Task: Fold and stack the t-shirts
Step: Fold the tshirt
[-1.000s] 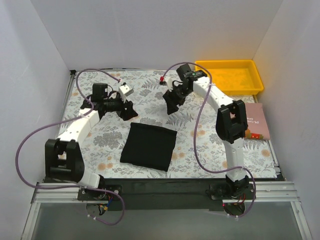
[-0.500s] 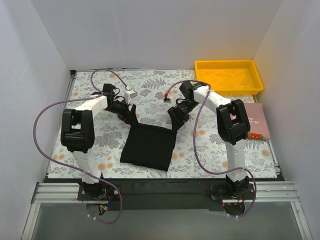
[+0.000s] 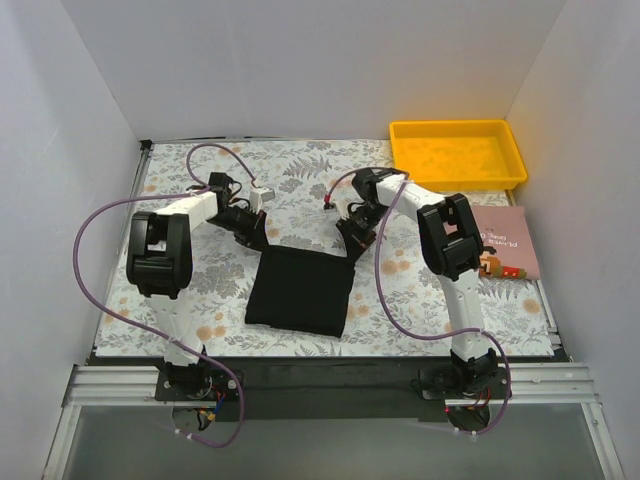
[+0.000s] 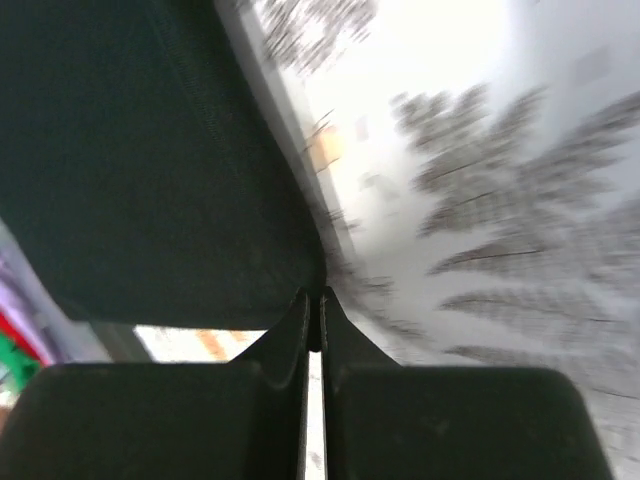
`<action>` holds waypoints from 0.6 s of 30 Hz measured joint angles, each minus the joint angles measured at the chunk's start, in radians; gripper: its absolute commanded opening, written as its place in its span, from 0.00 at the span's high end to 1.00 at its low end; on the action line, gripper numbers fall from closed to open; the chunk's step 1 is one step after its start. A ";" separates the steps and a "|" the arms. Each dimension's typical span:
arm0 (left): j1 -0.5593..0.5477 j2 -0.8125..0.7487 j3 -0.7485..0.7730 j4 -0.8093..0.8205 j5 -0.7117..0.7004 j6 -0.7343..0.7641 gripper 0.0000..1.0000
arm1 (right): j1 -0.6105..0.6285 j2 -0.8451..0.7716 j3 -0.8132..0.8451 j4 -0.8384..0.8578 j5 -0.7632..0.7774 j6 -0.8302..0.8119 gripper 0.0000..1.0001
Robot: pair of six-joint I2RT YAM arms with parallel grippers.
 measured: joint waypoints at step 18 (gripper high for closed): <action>0.082 -0.090 0.037 0.162 0.056 -0.308 0.20 | -0.032 -0.070 0.229 0.066 0.105 0.023 0.02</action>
